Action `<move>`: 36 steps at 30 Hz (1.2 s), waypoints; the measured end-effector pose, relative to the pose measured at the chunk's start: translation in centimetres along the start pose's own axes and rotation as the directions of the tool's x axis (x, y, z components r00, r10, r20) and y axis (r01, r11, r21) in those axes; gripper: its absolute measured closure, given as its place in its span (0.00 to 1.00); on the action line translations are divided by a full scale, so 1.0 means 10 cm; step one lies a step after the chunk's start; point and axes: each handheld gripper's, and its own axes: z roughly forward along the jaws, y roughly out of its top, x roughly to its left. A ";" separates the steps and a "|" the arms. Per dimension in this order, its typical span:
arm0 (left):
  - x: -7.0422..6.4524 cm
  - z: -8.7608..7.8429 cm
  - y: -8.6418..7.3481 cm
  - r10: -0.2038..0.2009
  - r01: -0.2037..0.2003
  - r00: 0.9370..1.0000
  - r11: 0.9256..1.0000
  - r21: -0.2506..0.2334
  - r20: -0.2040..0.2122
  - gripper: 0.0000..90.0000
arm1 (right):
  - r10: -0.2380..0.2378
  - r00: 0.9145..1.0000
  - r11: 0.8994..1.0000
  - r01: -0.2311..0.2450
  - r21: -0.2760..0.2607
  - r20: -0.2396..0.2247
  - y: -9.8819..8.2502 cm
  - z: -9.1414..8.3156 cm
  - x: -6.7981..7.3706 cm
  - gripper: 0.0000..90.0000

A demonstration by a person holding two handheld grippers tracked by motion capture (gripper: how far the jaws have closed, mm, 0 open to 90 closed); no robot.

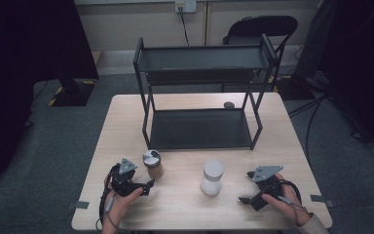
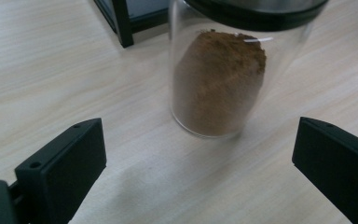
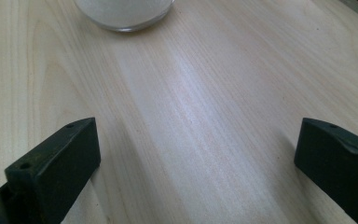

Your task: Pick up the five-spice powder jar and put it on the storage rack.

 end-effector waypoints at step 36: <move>-0.16 0.44 0.08 0.038 -0.038 0.999 0.997 -0.061 -0.005 0.23 | -0.001 1.000 1.000 0.001 -0.001 0.000 0.00 0.00 0.00 0.00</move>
